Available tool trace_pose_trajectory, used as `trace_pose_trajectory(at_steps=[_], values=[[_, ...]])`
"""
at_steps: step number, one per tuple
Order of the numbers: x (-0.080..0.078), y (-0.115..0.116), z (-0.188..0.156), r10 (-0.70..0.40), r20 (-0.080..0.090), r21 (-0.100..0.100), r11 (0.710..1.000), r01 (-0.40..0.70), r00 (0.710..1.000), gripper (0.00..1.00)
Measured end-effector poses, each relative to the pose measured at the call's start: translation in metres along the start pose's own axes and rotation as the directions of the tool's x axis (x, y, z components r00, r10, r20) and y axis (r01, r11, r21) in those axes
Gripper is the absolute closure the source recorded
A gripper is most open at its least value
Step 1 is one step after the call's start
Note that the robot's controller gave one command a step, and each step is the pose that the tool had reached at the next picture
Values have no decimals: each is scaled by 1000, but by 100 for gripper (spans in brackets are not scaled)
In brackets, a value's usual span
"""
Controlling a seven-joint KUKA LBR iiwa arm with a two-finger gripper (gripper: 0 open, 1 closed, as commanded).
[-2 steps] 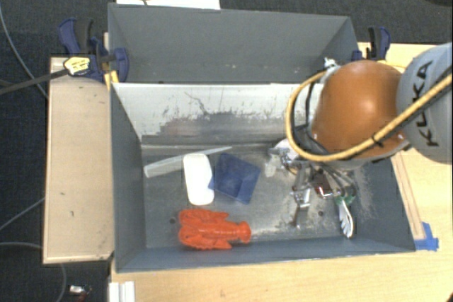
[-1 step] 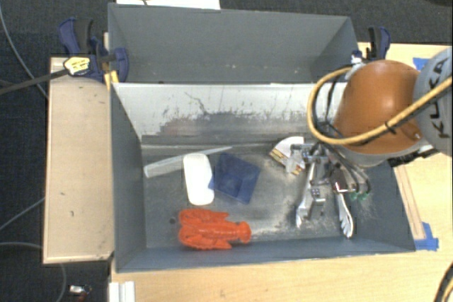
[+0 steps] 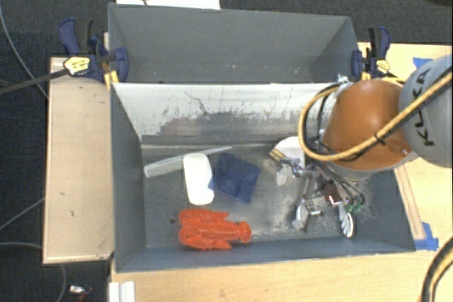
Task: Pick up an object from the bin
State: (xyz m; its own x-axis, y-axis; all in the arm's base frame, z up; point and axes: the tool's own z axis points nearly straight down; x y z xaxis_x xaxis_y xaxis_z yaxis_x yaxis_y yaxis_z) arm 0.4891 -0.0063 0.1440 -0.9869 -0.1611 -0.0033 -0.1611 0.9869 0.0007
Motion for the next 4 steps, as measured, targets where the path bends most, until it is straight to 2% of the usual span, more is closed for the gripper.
trace_pose_trajectory(at_steps=[1,2,3,4], values=[[8,-33,26,-108,2,2,994,108,994,0],[-7,-62,72,-28,1,-1,1000,28,1000,0],[6,-100,72,-344,5,2,939,344,939,0],[-3,-100,63,-276,5,0,961,276,961,0]])
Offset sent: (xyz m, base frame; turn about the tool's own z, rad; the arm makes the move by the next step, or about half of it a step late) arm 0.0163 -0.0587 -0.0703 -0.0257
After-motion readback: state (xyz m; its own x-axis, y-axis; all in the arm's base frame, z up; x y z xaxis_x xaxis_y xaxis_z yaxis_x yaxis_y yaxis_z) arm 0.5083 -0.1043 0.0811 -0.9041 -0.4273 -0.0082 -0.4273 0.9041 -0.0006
